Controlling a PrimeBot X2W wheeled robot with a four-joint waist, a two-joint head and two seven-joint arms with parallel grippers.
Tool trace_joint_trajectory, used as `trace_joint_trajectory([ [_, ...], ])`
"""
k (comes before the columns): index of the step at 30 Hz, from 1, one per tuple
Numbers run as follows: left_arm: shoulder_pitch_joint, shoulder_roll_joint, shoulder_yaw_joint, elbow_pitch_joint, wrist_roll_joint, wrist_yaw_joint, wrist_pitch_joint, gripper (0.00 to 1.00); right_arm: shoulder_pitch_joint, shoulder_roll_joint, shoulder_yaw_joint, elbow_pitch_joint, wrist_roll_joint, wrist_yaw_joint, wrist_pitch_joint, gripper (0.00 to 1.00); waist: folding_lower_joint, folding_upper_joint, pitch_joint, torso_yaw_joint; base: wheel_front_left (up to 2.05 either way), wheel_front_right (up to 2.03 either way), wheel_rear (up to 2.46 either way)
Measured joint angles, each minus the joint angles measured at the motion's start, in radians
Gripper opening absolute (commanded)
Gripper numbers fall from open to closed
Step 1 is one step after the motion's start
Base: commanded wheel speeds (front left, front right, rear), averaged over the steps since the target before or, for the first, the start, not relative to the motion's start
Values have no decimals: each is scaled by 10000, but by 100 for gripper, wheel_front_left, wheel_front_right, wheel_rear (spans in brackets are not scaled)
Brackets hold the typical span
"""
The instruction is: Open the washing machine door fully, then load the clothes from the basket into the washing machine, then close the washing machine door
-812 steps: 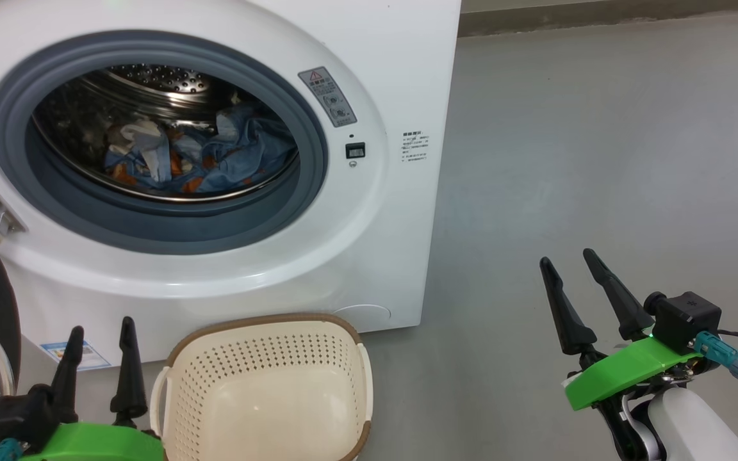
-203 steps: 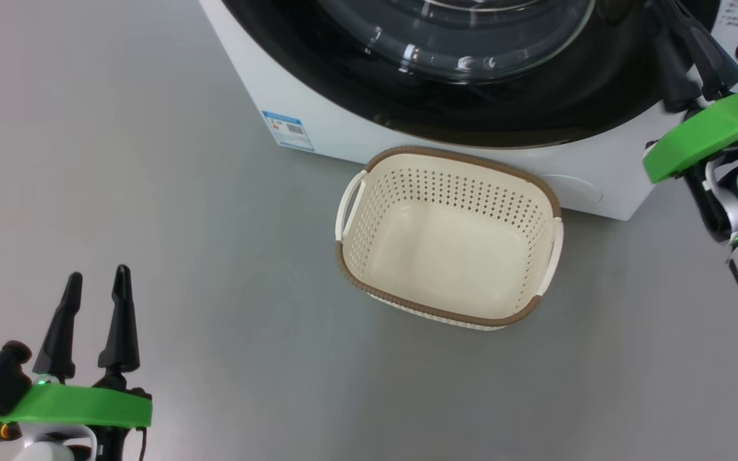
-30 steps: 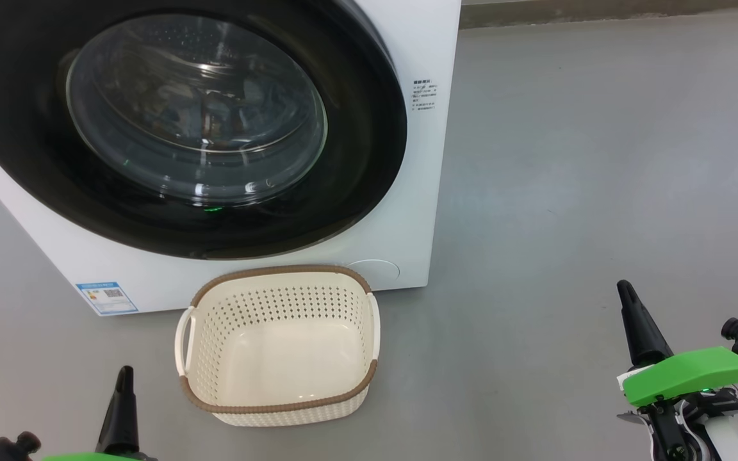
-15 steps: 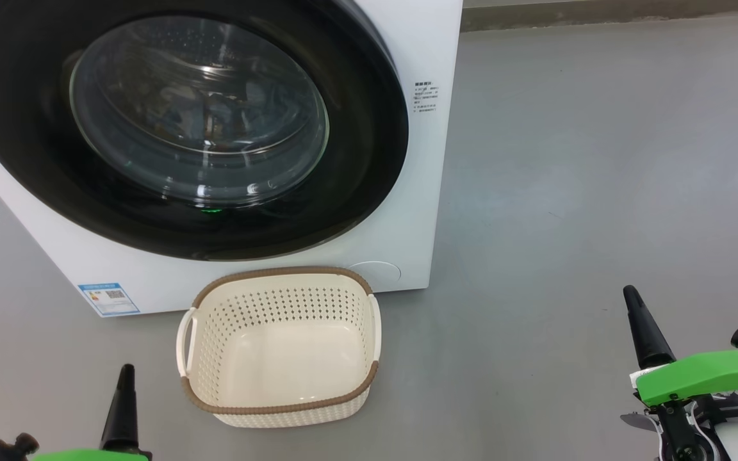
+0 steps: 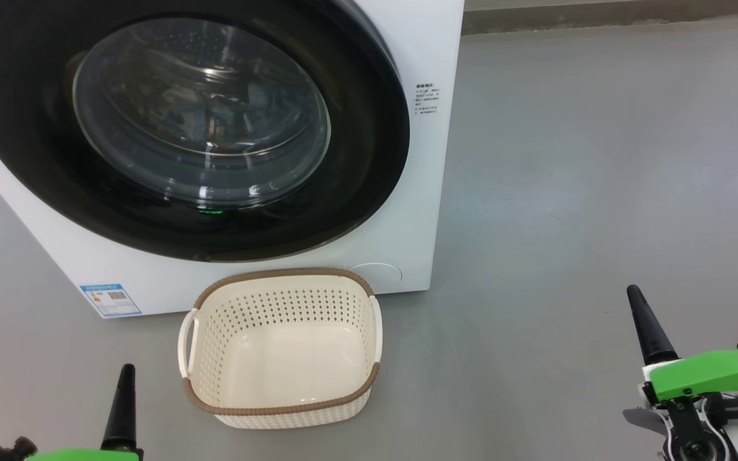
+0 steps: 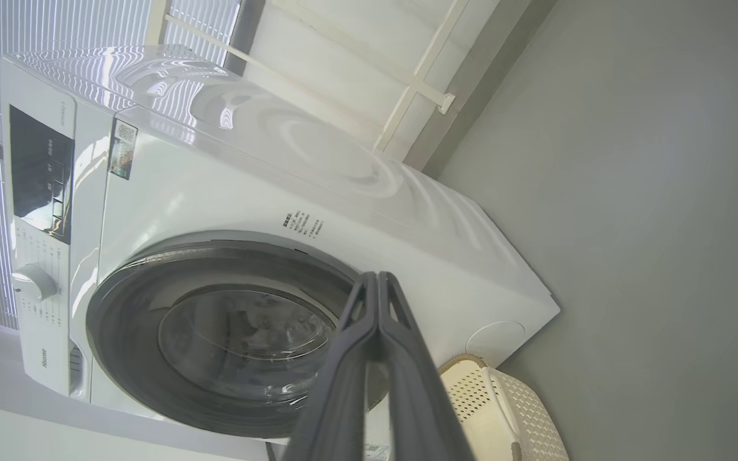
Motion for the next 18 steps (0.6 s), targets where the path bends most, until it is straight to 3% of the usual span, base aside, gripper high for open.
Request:
trace_joint_trajectory([
  [18, -47, -232, 278, -10, -1348, 0, 489, 0, 205, 182, -499, -102, 1772, -2, 520, 0, 0, 0, -60, 35, 0, 0, 0],
])
